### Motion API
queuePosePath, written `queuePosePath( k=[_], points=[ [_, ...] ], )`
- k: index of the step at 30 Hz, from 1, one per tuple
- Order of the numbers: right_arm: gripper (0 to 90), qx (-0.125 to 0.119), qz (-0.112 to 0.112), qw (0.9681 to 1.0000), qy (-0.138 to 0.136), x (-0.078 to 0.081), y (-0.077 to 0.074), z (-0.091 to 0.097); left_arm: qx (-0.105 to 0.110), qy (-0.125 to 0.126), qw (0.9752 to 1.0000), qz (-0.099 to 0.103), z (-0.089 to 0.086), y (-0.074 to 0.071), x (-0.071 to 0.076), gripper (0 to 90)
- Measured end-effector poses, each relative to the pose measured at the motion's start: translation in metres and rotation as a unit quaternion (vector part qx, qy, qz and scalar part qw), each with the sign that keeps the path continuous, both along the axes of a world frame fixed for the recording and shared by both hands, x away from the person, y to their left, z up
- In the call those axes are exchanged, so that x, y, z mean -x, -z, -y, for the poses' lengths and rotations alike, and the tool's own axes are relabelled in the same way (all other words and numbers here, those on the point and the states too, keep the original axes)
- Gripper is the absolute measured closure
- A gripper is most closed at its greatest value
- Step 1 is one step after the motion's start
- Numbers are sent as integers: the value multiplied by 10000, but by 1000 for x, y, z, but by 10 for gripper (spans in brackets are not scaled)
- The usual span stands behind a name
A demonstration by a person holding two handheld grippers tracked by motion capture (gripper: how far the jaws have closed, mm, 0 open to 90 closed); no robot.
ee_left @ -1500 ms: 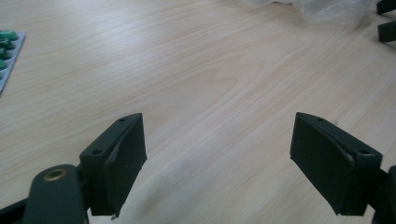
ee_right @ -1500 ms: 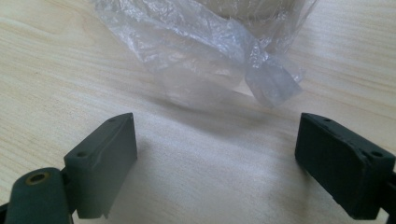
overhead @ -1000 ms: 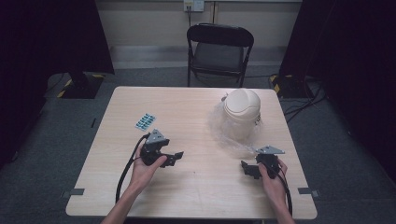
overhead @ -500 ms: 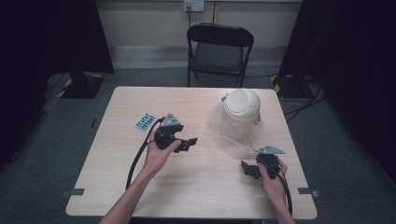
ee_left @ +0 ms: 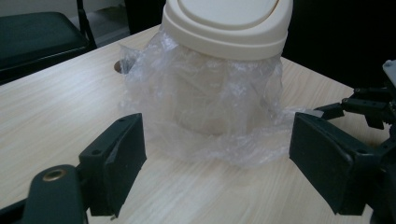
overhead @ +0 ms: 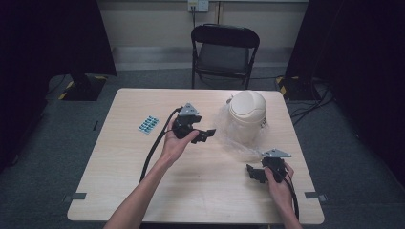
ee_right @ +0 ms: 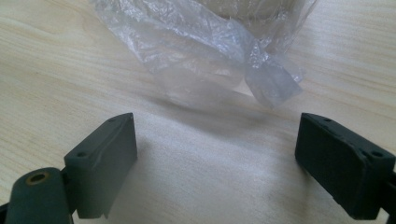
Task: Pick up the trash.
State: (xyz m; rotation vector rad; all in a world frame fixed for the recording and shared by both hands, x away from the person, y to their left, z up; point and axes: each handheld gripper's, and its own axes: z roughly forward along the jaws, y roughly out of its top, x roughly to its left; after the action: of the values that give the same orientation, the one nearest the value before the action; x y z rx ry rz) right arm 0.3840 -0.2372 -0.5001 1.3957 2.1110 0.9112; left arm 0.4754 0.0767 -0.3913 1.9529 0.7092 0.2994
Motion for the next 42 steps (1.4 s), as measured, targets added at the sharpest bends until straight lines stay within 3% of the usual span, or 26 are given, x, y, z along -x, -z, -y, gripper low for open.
queuePosePath(
  k=[13,23,25,29,42],
  points=[
    [119,-10,-3,10000,9,0,0,0,144,319,9993,152,38,-14,-21,177],
    [119,-7,-4,10000,4,0,0,0,270,690,9970,218,82,-33,-39,177],
    [119,1,-2,10000,7,0,0,0,185,722,9968,296,90,-35,-40,179],
    [119,-2,-5,10000,13,0,0,0,73,803,9964,271,100,-34,-46,178],
    [120,3,2,10000,8,0,0,0,65,932,9956,91,114,-14,-55,167]
  ],
)
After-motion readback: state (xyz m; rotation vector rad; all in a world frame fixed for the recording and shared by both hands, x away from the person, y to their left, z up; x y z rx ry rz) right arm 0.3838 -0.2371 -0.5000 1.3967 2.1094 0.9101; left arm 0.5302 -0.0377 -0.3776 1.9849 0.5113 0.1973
